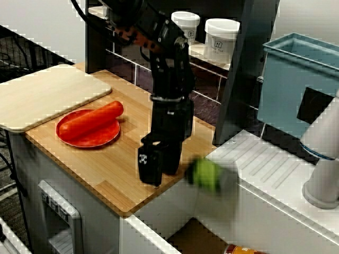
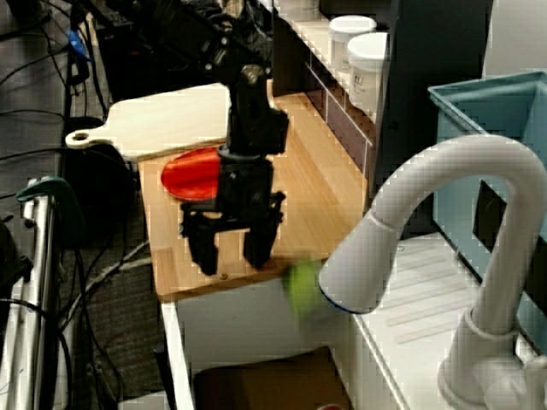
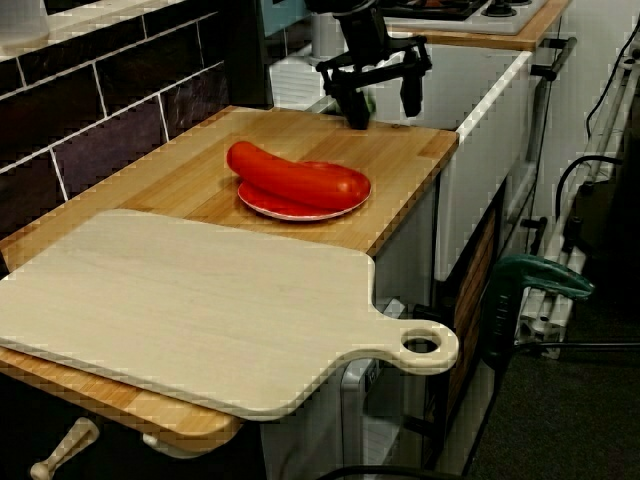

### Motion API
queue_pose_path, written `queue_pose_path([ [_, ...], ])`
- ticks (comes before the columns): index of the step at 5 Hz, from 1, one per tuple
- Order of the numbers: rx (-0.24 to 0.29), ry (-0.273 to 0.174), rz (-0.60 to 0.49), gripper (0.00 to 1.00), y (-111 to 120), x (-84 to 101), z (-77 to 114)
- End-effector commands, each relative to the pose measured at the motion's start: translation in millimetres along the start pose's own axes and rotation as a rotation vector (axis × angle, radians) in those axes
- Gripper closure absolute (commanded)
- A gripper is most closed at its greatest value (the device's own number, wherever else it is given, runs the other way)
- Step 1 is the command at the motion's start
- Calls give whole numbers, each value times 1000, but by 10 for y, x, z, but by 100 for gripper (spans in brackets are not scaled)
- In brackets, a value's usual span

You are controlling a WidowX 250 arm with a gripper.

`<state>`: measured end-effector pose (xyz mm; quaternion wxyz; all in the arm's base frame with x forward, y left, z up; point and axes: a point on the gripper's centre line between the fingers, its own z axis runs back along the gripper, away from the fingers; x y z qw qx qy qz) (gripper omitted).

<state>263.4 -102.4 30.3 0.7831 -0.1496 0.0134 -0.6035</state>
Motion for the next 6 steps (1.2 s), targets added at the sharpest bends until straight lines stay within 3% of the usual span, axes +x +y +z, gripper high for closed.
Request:
queue_pose_path([
  [1,88,-56,42,0,172,-151,354],
  [3,176,-78,193,0,290,-524,865],
  [5,231,-82,431,0,143,-830,1047],
  [6,296,-91,625,0,41,-984,1014],
])
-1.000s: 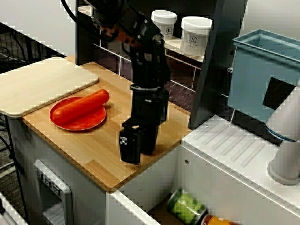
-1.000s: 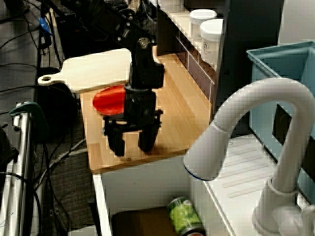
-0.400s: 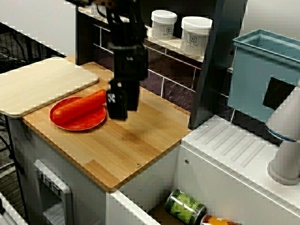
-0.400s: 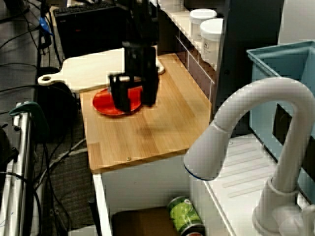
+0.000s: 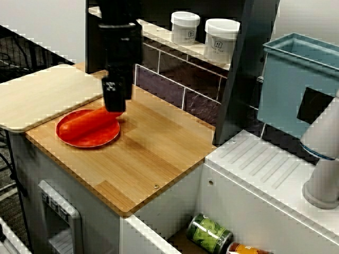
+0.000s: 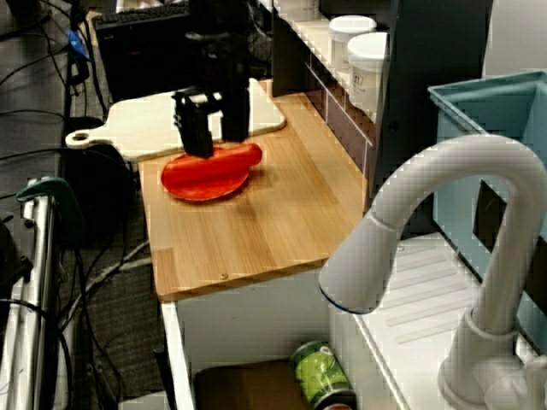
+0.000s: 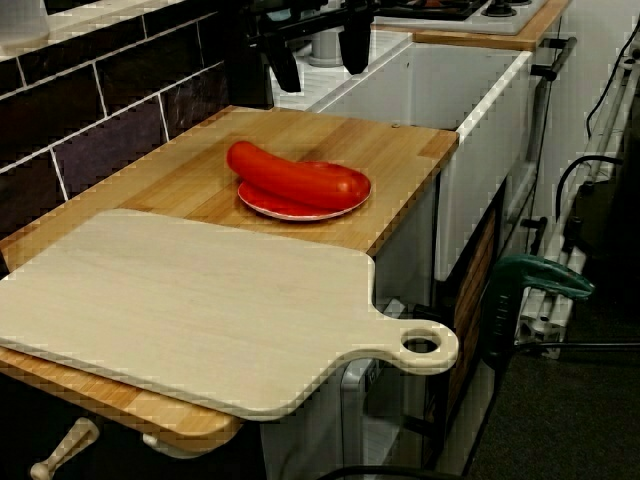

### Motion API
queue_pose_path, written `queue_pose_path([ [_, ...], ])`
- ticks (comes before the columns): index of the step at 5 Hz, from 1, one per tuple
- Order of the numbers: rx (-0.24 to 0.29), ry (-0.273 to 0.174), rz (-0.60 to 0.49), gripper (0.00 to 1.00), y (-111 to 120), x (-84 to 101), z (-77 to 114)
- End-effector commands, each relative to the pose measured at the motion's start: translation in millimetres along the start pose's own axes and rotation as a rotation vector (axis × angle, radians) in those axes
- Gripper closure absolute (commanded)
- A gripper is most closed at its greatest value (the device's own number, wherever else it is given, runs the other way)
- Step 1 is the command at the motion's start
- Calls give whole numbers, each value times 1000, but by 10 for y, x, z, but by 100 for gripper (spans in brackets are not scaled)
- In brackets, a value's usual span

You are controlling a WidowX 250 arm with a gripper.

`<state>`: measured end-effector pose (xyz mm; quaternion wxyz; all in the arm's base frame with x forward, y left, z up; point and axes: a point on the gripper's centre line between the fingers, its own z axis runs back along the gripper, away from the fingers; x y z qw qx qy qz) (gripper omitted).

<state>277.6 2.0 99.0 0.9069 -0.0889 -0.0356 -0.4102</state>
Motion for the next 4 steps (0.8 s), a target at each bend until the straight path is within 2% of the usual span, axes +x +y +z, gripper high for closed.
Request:
queue_pose_path([
  [1,157,-3,278,0,-105,-324,83],
  [3,275,56,560,0,-15,-644,37],
  [4,299,65,639,0,41,-697,-39],
])
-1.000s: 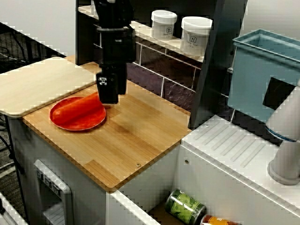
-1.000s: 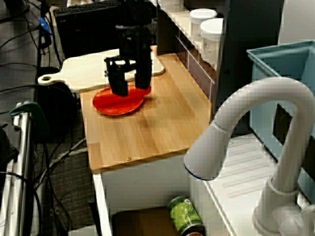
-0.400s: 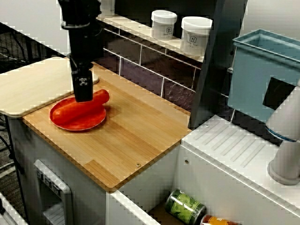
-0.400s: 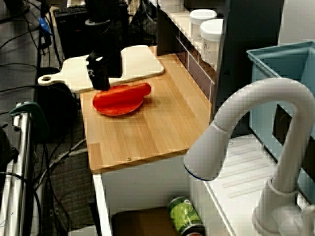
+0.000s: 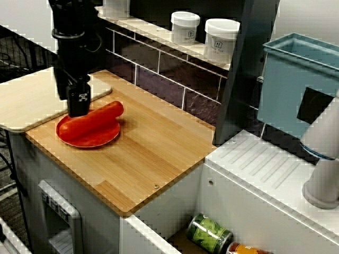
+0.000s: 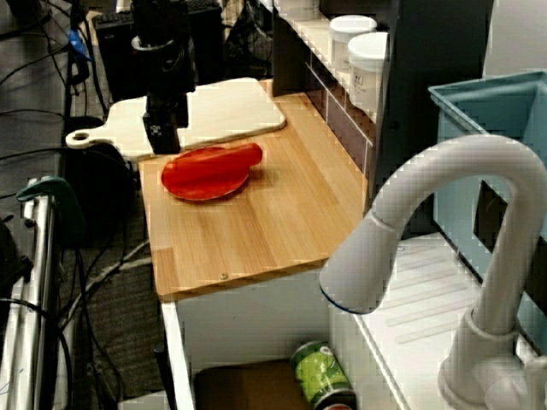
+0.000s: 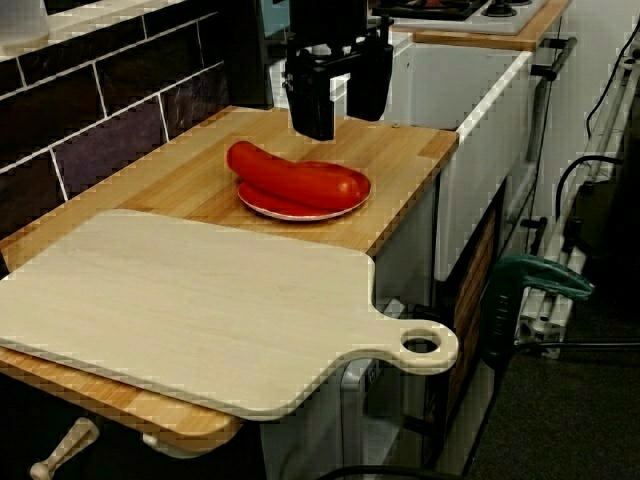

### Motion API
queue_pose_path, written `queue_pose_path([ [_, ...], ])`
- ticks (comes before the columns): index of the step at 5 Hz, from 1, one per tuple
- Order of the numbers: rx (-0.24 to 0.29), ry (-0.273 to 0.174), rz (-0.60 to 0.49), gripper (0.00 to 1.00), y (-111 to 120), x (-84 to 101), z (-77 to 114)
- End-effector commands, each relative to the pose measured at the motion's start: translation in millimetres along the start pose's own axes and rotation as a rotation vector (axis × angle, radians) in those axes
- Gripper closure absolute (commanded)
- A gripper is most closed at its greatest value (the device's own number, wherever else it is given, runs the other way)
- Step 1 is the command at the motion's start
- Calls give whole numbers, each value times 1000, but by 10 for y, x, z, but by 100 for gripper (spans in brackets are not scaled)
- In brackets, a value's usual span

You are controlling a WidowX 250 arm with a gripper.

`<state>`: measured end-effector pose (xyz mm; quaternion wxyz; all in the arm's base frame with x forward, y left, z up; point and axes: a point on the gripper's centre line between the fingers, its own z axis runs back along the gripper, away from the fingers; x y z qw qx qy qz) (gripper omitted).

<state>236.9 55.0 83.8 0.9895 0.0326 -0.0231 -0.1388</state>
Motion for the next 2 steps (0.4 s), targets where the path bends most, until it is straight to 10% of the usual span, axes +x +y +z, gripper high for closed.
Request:
queue_pose_path([
  [1,56,-25,138,0,30,44,-25],
  [2,52,-25,168,0,76,151,-39],
])
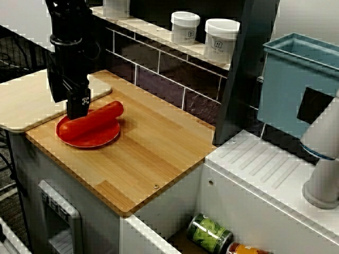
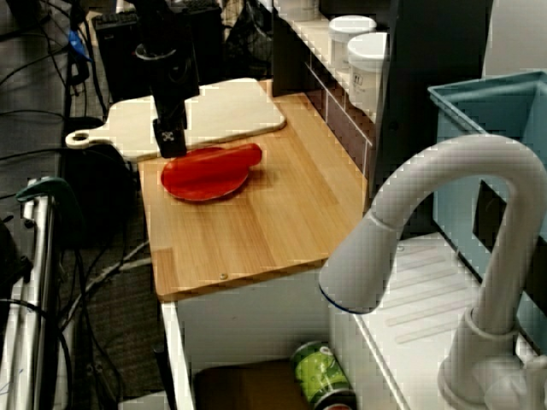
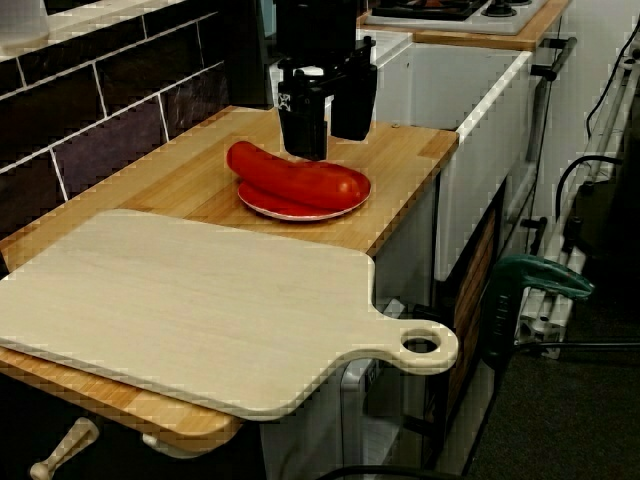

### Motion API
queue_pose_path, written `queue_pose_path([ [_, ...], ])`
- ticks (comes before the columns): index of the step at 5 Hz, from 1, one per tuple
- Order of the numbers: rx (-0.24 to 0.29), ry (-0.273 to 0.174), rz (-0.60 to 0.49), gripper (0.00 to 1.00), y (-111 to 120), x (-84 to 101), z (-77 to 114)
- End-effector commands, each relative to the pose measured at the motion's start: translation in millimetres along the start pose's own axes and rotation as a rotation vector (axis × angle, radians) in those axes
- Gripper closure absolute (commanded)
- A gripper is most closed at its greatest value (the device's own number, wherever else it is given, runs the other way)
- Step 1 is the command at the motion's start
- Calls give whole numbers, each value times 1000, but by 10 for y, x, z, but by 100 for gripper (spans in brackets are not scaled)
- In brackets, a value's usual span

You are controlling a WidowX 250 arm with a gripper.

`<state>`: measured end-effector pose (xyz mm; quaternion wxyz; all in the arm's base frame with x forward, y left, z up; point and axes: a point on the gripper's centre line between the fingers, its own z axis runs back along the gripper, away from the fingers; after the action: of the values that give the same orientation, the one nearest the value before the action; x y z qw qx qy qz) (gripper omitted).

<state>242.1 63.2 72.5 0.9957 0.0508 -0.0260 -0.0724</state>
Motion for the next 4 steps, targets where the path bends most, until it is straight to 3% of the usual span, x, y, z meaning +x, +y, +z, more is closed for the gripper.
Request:
queue_pose_path([
  [1,8,-28,52,0,-5,205,-12],
  [3,10,-9,52,0,33,228,-220],
  [4,-3,-13,43,0,-27,157,-233],
])
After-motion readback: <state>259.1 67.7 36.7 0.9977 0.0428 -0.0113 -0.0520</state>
